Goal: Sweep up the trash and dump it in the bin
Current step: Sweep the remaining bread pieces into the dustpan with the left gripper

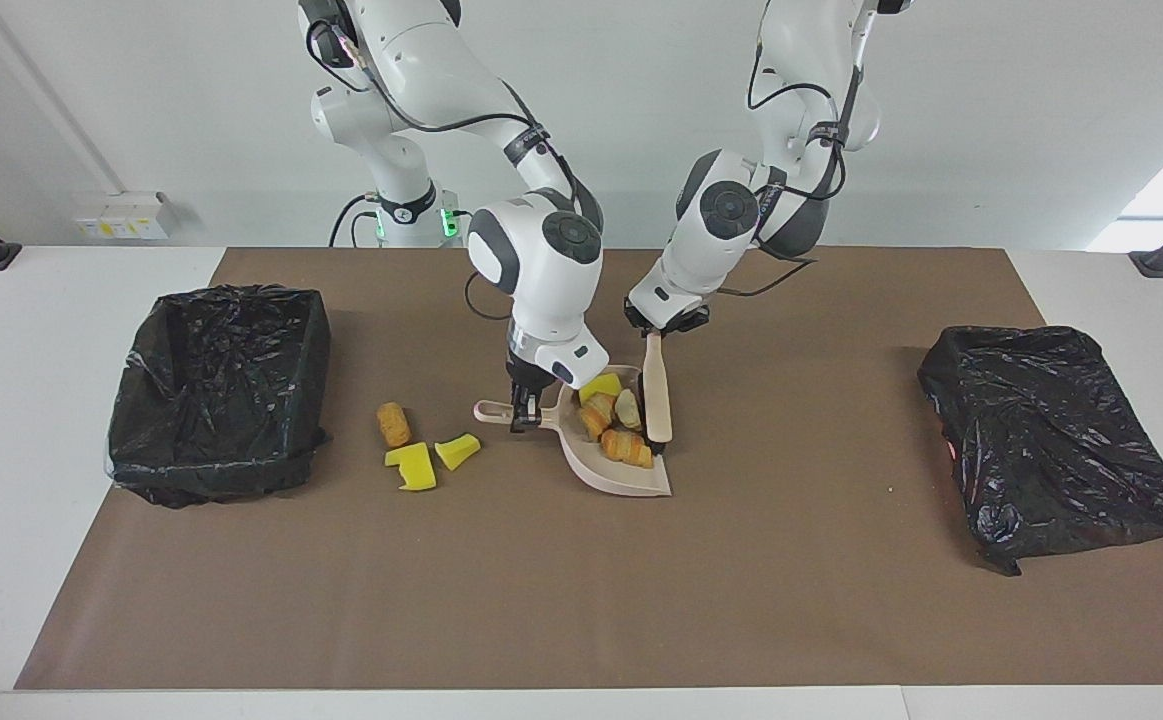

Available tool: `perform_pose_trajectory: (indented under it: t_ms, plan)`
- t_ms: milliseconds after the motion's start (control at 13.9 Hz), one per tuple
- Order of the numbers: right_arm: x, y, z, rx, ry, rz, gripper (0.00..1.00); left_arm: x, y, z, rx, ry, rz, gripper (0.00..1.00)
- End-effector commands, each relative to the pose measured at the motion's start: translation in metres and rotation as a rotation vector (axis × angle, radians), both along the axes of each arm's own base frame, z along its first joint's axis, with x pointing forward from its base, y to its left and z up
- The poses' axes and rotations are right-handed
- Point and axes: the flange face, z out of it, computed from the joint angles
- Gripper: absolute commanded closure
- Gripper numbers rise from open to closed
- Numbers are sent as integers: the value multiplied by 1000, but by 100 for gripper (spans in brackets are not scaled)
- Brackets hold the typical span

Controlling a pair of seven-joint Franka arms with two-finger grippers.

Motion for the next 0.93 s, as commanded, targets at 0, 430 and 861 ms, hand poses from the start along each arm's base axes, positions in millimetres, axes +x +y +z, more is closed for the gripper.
perform_pose_trajectory:
  t_ms: [0,430,861]
  plan:
    - [0,2,-6,82,16,-18,100,3,10,19,8,38,80,100]
    - [0,5,-2,117,29,46,100,35,56,47,28,57,203,100]
    - [6,-55,78,155,35,11,100,35,109,129,68,17,195,100]
